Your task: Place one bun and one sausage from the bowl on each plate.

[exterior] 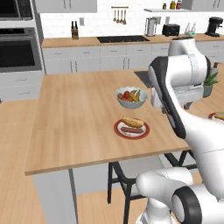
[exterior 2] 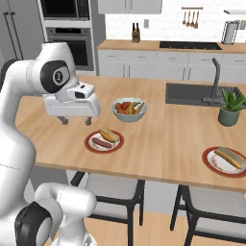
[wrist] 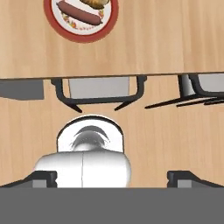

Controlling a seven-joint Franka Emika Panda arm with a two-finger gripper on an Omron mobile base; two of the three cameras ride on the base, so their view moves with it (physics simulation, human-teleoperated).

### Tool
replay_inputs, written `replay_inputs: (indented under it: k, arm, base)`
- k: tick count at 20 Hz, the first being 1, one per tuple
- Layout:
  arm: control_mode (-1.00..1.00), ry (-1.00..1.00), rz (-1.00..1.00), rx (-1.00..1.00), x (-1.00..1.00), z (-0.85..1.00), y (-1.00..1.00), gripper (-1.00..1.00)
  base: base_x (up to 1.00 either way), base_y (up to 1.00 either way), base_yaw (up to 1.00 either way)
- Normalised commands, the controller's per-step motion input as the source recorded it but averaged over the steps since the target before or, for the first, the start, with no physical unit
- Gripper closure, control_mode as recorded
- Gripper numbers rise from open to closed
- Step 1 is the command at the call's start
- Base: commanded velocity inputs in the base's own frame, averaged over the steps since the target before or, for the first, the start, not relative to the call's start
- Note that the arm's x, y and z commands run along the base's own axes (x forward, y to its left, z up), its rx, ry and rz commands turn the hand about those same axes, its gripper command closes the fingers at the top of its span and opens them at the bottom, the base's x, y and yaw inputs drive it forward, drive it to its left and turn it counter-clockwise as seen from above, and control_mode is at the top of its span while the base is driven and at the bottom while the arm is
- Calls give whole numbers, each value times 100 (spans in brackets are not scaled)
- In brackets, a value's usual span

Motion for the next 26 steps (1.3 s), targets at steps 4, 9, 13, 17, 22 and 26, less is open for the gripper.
replay_inputs:
  k: [4,9,13,17,22,26]
  arm:
    - [-100,-7,-7,-8,-30,6,4,-100]
    - [-100,-5,0,13,-64,0,-5,-100]
    - [-100,-9,0,17,-39,1,-3,-100]
    - [-100,-3,0,-2,-3,3,0,-100]
    - [-100,0,0,0,0,0,0,-100]
    - [100,0,0,0,0,0,0,-100]
  base:
    - [0,0,0]
    - [0,0,0]
    - [0,0,0]
    - [0,0,0]
    - [0,0,0]
    - [0,0,0]
